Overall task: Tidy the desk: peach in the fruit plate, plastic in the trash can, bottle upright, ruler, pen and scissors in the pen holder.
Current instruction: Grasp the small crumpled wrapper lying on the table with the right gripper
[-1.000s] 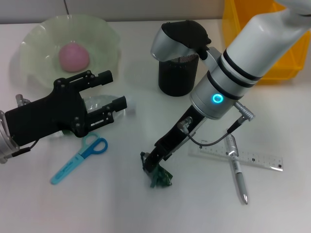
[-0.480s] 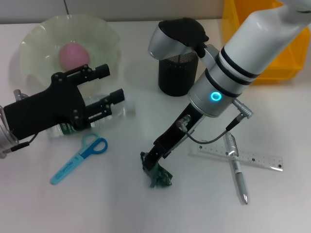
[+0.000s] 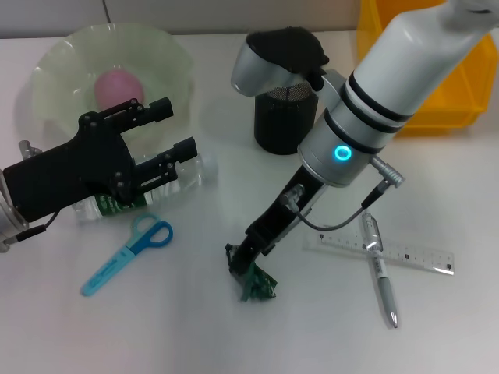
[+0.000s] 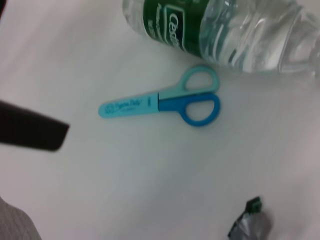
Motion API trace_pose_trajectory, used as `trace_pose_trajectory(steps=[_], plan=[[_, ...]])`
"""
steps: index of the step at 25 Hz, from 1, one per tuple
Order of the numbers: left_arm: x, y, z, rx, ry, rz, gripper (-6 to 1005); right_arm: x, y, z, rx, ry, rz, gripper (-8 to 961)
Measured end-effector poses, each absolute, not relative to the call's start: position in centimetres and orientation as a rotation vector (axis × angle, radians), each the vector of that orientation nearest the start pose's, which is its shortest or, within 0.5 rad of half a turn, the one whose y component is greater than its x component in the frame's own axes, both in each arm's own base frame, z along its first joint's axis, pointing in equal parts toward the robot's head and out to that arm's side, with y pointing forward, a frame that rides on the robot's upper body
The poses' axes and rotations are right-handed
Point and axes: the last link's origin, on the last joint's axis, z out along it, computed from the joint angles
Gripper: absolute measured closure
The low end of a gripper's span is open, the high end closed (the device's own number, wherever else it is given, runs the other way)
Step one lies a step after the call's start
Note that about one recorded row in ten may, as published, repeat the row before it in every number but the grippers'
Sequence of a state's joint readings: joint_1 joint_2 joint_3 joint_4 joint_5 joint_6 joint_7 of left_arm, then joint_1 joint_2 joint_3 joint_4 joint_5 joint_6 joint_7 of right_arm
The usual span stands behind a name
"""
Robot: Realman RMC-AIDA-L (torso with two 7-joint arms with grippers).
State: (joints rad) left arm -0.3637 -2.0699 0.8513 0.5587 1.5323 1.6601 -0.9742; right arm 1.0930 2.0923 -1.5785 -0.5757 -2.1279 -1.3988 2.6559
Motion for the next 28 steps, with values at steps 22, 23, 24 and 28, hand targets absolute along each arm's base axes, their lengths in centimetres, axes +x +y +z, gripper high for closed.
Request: trace_pose_trajectory(steps=[22, 23, 24, 28], plan=[[-26.22, 29.36, 0.73, -2.494, -0.24, -1.072, 360, 11.58, 35.52, -11.6, -2.846, 1.253, -0.628, 361], [-26.25, 29.33, 0.62, -2.493, -0.238, -1.072, 360, 11.55, 35.51, -11.64, -2.847, 1.253, -0.624, 361], [-26.25, 29.33, 0.62, -2.493, -0.238, -1.072, 360, 11.55, 35.51, -11.64, -2.847, 1.253, -0.624, 361], [-26.36, 29.25, 0.46, -2.49, -0.23, -1.07, 360, 11.47, 35.5, -11.75, -2.852, 1.248, -0.616, 361]])
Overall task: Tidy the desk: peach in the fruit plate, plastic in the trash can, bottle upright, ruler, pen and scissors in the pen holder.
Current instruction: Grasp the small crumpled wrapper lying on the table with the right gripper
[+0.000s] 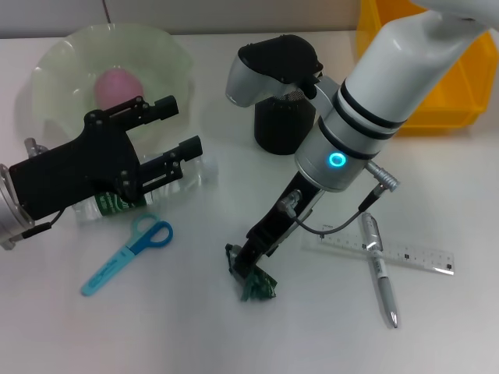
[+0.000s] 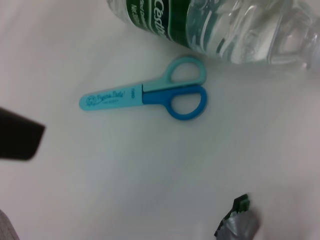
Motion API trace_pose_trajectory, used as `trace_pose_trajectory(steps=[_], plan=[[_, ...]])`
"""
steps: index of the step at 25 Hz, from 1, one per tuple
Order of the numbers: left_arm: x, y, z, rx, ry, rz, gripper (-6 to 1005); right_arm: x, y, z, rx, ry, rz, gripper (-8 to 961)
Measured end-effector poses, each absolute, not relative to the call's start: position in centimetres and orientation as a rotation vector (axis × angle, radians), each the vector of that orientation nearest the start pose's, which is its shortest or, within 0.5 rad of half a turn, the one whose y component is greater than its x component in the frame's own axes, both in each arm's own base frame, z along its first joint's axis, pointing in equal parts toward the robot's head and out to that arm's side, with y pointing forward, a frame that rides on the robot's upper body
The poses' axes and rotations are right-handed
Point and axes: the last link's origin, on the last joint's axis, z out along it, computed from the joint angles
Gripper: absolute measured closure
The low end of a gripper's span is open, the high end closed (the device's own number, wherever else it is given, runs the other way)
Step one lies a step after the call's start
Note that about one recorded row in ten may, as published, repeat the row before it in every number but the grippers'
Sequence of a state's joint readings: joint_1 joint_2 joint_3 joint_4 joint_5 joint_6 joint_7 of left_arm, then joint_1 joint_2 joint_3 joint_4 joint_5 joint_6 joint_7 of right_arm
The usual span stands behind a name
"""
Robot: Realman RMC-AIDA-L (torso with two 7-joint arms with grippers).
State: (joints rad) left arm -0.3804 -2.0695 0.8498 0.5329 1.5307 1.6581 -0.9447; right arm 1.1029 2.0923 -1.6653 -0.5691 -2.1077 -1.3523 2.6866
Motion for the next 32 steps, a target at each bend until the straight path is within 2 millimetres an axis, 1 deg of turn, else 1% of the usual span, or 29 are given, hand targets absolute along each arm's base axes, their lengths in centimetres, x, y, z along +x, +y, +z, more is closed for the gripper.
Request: trace_pose_trajectory(steps=[5, 30, 32], plan=[[-26.37, 29.24, 0.46, -2.49, -0.23, -1.07, 360, 11.44, 35.1, -12.34, -2.866, 1.229, -0.619, 362], [-26.37, 29.24, 0.46, -2.49, -0.227, -1.068, 360, 11.64, 35.16, -12.63, -2.855, 1.21, -0.62, 364], [-26.37, 29.24, 0.46, -2.49, -0.223, -1.067, 360, 11.64, 35.15, -12.65, -2.855, 1.206, -0.623, 420]])
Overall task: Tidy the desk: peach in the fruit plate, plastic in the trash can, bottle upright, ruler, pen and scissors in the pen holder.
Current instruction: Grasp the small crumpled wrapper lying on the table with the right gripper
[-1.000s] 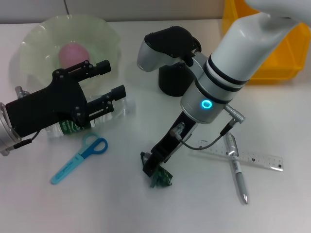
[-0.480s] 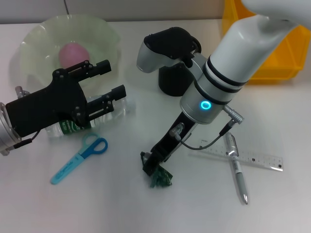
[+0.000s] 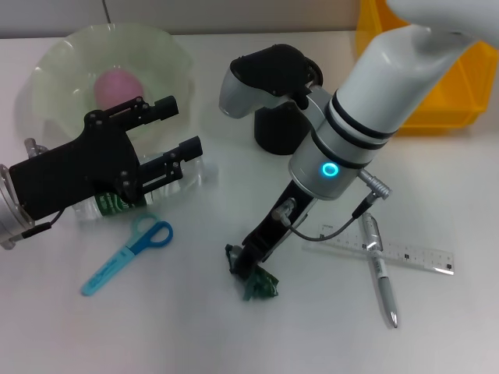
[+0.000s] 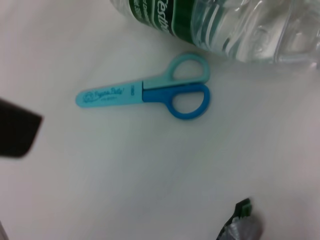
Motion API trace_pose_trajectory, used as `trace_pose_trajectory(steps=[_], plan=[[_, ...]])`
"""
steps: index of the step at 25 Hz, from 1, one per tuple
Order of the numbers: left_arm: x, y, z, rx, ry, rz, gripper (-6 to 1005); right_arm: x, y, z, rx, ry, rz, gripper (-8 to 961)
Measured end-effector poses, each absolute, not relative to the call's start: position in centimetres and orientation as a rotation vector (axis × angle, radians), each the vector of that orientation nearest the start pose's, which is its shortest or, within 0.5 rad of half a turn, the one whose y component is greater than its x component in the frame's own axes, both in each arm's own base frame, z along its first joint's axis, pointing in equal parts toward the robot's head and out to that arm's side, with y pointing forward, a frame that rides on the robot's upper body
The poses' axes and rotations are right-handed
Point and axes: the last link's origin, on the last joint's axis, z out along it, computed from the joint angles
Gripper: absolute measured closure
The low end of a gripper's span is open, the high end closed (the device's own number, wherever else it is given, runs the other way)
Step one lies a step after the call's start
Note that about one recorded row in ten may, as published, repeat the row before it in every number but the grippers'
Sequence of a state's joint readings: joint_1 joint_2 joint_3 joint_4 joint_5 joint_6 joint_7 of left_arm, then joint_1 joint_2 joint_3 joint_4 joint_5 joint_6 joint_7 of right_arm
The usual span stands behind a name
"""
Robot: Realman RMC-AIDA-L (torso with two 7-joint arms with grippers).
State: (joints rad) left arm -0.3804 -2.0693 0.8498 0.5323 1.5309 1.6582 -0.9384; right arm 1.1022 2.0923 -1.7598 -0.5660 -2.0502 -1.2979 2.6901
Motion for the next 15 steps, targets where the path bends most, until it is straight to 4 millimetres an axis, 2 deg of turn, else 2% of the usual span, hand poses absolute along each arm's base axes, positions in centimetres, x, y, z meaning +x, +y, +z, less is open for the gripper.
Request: trace_pose_trajectory(steps=[3, 15], plan=[[-26.37, 29.24, 0.46, -2.489, -0.217, -1.065, 360, 11.67, 35.14, -12.68, -2.855, 1.199, -0.629, 503], [-26.37, 29.26, 0.5, -2.486, -0.217, -1.067, 360, 11.41, 35.2, -12.72, -2.864, 1.174, -0.619, 568]])
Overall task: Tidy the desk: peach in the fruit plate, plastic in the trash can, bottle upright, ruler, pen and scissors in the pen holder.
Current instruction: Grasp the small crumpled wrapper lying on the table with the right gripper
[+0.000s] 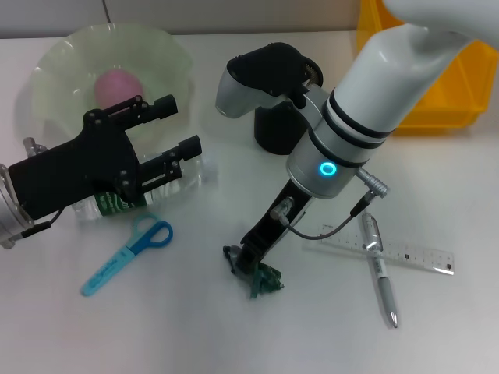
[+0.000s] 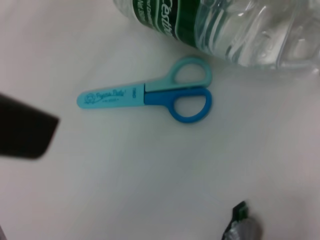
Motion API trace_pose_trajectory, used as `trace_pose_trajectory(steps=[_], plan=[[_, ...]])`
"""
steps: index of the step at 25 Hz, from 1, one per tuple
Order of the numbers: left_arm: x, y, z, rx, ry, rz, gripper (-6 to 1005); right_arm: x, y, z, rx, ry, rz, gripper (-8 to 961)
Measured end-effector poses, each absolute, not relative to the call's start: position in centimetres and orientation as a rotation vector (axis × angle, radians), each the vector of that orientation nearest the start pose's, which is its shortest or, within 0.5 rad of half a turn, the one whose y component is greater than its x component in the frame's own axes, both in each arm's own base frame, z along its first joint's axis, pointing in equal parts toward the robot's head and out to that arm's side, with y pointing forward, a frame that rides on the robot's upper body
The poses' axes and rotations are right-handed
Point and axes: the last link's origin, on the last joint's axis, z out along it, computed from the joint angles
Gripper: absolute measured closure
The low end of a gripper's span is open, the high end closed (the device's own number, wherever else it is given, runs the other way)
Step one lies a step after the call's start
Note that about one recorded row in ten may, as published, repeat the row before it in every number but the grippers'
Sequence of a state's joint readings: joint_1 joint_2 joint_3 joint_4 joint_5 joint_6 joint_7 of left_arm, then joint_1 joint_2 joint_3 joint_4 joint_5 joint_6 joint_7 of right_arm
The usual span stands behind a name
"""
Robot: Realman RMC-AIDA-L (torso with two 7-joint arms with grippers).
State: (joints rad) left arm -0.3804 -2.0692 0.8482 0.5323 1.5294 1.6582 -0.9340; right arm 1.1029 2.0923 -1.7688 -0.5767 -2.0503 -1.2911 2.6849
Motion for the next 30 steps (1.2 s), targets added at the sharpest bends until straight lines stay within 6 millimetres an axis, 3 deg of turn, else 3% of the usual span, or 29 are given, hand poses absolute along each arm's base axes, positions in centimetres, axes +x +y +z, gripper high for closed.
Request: trace_pose_trajectory(steps=[19, 30], plan=[[-26.5, 29.3, 0.7, -2.469, -0.224, -1.071, 359, 11.2, 34.9, -12.9, -2.893, 1.1, -0.635, 954], [-26.7, 29.2, 1.2, -2.414, -0.245, -1.105, 359, 12.6, 34.1, -12.4, -2.907, 1.133, -0.567, 954]])
